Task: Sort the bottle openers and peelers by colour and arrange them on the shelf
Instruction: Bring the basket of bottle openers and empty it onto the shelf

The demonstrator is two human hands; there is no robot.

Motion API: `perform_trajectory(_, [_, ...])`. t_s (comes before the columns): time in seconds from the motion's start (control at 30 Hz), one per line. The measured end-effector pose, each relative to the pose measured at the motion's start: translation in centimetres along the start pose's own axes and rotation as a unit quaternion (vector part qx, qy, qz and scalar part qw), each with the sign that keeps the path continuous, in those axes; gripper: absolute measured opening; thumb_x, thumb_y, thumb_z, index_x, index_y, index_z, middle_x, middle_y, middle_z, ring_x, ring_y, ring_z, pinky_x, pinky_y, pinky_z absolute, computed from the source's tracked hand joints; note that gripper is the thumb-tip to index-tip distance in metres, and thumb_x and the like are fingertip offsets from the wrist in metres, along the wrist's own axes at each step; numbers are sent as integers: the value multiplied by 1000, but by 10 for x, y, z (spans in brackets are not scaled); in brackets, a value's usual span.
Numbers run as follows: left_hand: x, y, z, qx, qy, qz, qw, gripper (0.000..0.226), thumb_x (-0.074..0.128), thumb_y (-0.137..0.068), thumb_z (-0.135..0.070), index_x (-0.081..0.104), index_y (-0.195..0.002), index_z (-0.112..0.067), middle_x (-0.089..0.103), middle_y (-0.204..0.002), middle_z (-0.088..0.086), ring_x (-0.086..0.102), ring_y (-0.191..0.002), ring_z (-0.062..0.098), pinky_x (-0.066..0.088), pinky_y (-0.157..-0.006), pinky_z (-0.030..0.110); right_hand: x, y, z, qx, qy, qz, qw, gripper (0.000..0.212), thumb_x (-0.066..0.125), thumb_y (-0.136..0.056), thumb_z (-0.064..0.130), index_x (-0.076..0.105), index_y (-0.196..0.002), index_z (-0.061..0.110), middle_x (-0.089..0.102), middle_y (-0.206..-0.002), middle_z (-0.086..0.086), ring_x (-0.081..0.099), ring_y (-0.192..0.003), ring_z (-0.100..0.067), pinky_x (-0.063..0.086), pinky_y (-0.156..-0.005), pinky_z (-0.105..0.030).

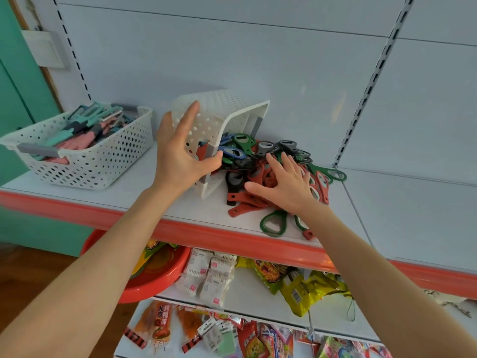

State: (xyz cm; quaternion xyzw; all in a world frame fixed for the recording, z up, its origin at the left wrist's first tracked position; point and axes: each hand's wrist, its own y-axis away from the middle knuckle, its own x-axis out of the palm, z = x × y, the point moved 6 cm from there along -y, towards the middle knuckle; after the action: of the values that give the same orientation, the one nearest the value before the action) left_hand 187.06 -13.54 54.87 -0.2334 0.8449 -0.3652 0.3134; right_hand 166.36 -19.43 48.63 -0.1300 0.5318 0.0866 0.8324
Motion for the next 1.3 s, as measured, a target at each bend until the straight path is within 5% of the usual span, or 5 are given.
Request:
perform_trajectory(0.1, [1,-2,-2,26,-10,-1,1000,82,67,-65,-43,38,-137,-20,43,-121,19,40,-111,11,33,-95,12,2,-11,17,-29,-1,-7,1000,83,40,-78,73,10,-146,37,-1,-157,-3,-7,-144,-20,-2,-112,-55])
perform_trajectory(0.27, [-3,-8,-2,57,-21,4,998,76,68,-64,-40,41,-134,-22,42,-122,20,44,-113,24,30,-96,7,11,-24,20,-34,29,20,999,77,36,-81,72,9,-146,38,1,-157,-4,-6,-145,-23,0,-112,-56])
perform_trajectory(0.43, [-4,-15,0,38,-40,6,998,78,68,-64,-43,34,-133,-31,39,-128,23,43,-118,36,38,-100,37,14,-34,27,-52,42,27,997,71,32,-84,69,12,-145,39,2,-157,-3,-3,-145,-23,-2,-111,-59])
perform_trajectory(0.7, [-12,-22,8,19,-42,3,999,80,69,-65,-44,31,-134,-34,37,-131,32,36,-125,46,37,-99,54,13,-38,24,-60,46,17,997,72,43,-79,70,29,-142,37,9,-157,-1,2,-145,-22,-2,-108,-64])
perform_trajectory(1.3, [-24,-31,1,53,-87,-15,995,75,66,-67,-43,31,-132,-28,40,-124,30,42,-117,40,40,-98,48,13,-46,25,-51,-4,-25,998,70,43,-80,69,34,-140,35,21,-154,-1,10,-144,-22,-1,-108,-64])
